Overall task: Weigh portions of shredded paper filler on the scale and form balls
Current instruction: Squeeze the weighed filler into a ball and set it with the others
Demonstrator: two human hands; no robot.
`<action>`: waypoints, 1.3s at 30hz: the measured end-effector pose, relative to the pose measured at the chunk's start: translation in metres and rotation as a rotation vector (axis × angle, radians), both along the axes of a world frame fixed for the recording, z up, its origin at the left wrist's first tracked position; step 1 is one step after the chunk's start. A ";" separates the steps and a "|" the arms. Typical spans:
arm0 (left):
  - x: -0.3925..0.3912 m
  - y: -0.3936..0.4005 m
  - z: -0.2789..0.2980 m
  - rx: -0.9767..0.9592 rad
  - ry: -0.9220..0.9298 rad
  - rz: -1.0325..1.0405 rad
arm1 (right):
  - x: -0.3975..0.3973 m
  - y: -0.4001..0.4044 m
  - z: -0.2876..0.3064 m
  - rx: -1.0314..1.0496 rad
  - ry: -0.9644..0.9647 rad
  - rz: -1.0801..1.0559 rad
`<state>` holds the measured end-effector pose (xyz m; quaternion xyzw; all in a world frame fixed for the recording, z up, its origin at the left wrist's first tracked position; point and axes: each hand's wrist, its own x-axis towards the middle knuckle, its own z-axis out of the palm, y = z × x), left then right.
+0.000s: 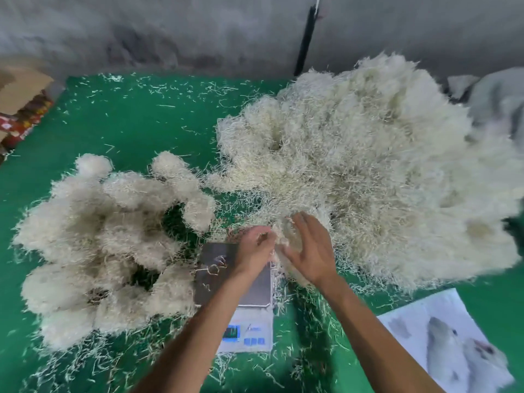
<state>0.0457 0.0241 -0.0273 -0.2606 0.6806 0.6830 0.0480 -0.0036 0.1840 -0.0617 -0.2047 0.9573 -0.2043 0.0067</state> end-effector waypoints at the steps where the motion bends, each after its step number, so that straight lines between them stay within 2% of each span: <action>1: -0.009 0.011 -0.001 0.015 -0.014 -0.018 | -0.008 0.009 -0.004 0.058 -0.005 0.002; 6: -0.043 0.037 -0.011 0.021 -0.043 -0.047 | -0.037 0.023 -0.031 0.233 -0.184 0.030; 8: -0.051 0.040 -0.016 0.030 -0.067 -0.034 | -0.037 0.025 -0.043 0.235 -0.262 0.036; 10: -0.057 0.039 -0.023 0.023 -0.103 -0.008 | -0.031 0.026 -0.052 0.225 -0.246 0.055; 13: -0.062 0.032 -0.029 -0.043 -0.199 0.066 | -0.032 0.027 -0.050 0.116 -0.175 0.018; 16: -0.057 0.023 -0.028 -0.196 -0.236 0.157 | -0.045 0.024 -0.023 -0.045 -0.258 -0.139; 19: -0.045 0.018 -0.016 -0.074 -0.191 0.183 | -0.051 0.023 0.014 -0.334 -0.364 -0.244; 23: -0.030 0.015 0.014 0.212 -0.151 -0.021 | -0.047 0.005 0.052 -0.513 -0.354 -0.217; 25: -0.023 0.014 0.035 0.476 -0.215 0.134 | -0.036 -0.009 0.068 -0.580 -0.381 -0.146; 27: -0.012 0.003 0.043 0.613 -0.236 0.244 | -0.023 -0.022 0.073 -0.445 -0.321 -0.013; 29: 0.001 -0.013 0.047 0.664 -0.225 0.410 | -0.010 -0.033 0.072 -0.286 -0.256 0.123; 30: 0.010 -0.016 0.049 0.640 -0.187 0.555 | -0.002 -0.038 0.075 -0.323 -0.278 0.165; 31: 0.015 -0.024 0.051 0.547 -0.150 0.597 | 0.005 -0.044 0.078 -0.446 -0.292 0.167; 32: 0.017 -0.033 0.056 0.577 -0.091 0.616 | 0.012 -0.051 0.082 -0.622 -0.291 0.132; 33: 0.014 -0.038 0.057 0.720 -0.059 0.653 | 0.016 -0.054 0.084 -0.757 -0.280 0.081; 34: 0.019 -0.049 0.055 0.761 -0.022 0.679 | 0.023 -0.062 0.088 -0.798 -0.262 0.058; 36: 0.026 -0.059 0.055 0.599 0.029 0.559 | 0.036 -0.080 0.088 -0.704 -0.295 0.166; 38: 0.038 -0.061 0.063 0.529 0.087 0.392 | 0.051 -0.098 0.079 -0.498 -0.295 0.285; 39: 0.044 -0.062 0.065 0.495 0.111 0.344 | 0.055 -0.104 0.072 -0.484 -0.287 0.275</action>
